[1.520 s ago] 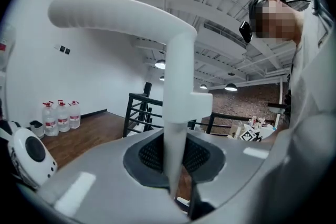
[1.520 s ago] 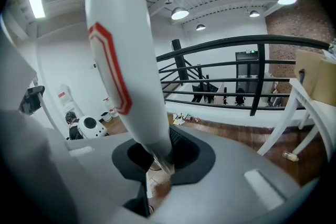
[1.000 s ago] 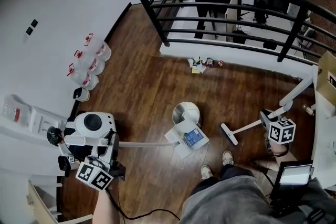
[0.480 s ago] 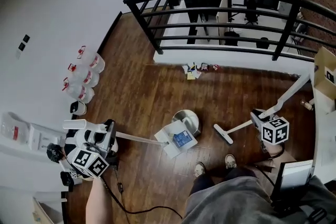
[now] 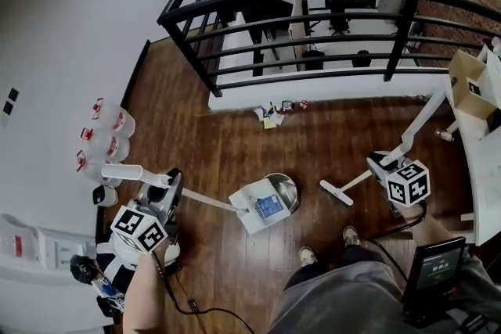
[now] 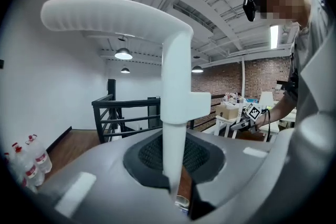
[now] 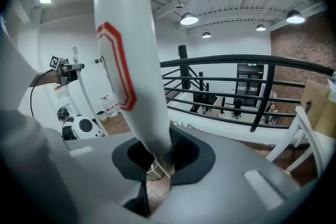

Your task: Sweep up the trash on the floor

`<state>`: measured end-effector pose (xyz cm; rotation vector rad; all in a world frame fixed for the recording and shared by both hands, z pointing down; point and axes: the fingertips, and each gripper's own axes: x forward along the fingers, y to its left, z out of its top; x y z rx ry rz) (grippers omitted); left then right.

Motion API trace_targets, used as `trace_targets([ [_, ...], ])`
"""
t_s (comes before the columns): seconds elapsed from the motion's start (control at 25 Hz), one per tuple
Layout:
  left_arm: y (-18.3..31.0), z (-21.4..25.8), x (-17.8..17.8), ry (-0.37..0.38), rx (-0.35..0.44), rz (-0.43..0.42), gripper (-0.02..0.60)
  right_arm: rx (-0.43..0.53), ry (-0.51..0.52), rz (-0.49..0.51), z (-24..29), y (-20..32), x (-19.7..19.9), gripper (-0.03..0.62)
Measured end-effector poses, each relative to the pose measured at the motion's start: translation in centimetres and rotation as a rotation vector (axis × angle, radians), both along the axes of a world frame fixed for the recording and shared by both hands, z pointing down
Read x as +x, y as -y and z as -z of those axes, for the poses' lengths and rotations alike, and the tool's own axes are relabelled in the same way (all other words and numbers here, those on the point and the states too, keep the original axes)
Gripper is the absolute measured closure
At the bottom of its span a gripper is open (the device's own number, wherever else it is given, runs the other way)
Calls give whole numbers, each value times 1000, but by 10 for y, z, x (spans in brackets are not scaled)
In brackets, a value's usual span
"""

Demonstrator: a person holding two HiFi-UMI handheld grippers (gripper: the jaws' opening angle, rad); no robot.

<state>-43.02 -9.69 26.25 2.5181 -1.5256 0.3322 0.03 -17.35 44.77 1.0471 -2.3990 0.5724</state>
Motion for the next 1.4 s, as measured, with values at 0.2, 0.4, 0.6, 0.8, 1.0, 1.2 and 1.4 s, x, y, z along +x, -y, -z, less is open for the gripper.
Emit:
trace_targets([
  [0.2, 24, -8, 2, 59, 19, -101, 543, 22, -5, -39, 7, -9, -11, 543],
  [0.4, 39, -21, 15, 154, 47, -191, 545, 14, 25, -92, 6, -20, -9, 543],
  [0.6, 32, -32, 49, 288, 94, -302, 545, 8, 48, -127, 7, -32, -2, 543],
  [0.8, 15, -56, 73, 424, 153, -390, 545, 4, 38, -139, -1, -48, 1, 543],
  [1.0, -6, -67, 103, 497, 190, -470, 545, 7, 15, -135, -7, -61, 6, 543],
  [1.2, -29, -80, 128, 563, 207, -526, 543, 12, 9, -134, -10, -68, 12, 543],
  [1.4, -65, -94, 157, 656, 245, -610, 543, 23, 20, -139, -8, -83, 12, 543],
])
